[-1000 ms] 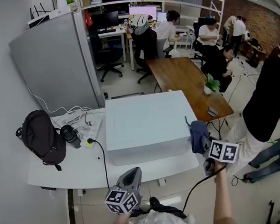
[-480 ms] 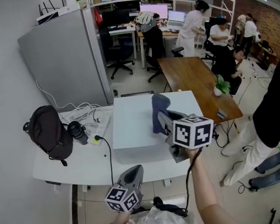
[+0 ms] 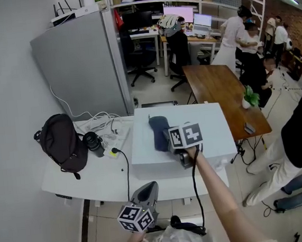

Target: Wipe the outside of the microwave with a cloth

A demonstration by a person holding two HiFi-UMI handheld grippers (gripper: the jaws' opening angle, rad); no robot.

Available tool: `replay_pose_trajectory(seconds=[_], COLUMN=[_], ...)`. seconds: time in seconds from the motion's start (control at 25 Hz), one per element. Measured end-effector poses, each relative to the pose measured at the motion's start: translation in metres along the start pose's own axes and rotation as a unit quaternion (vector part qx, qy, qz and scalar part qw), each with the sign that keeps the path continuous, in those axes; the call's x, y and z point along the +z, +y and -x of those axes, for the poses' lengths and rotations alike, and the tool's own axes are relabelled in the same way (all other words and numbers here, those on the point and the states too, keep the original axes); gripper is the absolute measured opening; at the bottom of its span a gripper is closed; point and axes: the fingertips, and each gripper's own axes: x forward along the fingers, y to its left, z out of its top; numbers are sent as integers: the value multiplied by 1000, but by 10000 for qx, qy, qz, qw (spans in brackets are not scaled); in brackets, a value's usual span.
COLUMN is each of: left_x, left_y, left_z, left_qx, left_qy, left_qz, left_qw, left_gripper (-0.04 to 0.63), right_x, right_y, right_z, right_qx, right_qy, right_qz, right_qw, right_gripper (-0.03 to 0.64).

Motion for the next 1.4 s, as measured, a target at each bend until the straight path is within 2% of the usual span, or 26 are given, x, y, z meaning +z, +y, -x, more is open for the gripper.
replay_pose_trajectory(seconds=[0.2,0.4,0.48,0.56,0.64,0.72,0.84,0.96,1.08,1.2,1.4], left_x=[-2,-11,-15,-18,-17,-17,-17,-10,0,5,11], left_y=[-10,-30,-34,-34,-34,-31,-21,-15,-12,-9,7], left_z=[-17,-35,-40,-42,-42,-41,-38,-31,-21,-9,10], left_qx=[-171,-478,-529,-540,-530,-491,-373,-258,-171,-79,265], left_qy=[28,204,271,303,300,301,313,200,74,-10,-178], left_qz=[23,-13,1,10,5,0,3,-12,-38,-90,-72], left_qw=[9998,9986,9982,9981,9981,9983,9988,9995,9998,9999,9995], left_gripper=[-12,-12,-12,-12,-12,-12,-12,-12,-12,-12,-12], right_x=[-27,-58,-69,-73,-60,-28,41,93,116,118,93], right_y=[-121,-230,-256,-264,-254,-227,-160,-86,-27,20,60], right_z=[65,148,173,185,189,188,169,123,58,-7,-84], right_qx=[-1055,-2073,-2316,-2359,-2258,-1996,-1265,-427,142,552,727], right_qy=[-16,-72,-114,-162,-345,-739,-1390,-1562,-1314,-831,81], right_qz=[-431,-974,-1190,-1265,-1179,-975,-501,-48,202,311,558], right_qw=[9935,9734,9654,9634,9664,9722,9809,9868,9910,9945,9958], right_gripper=[75,78,77,76,75,74,74,75,74,74,74])
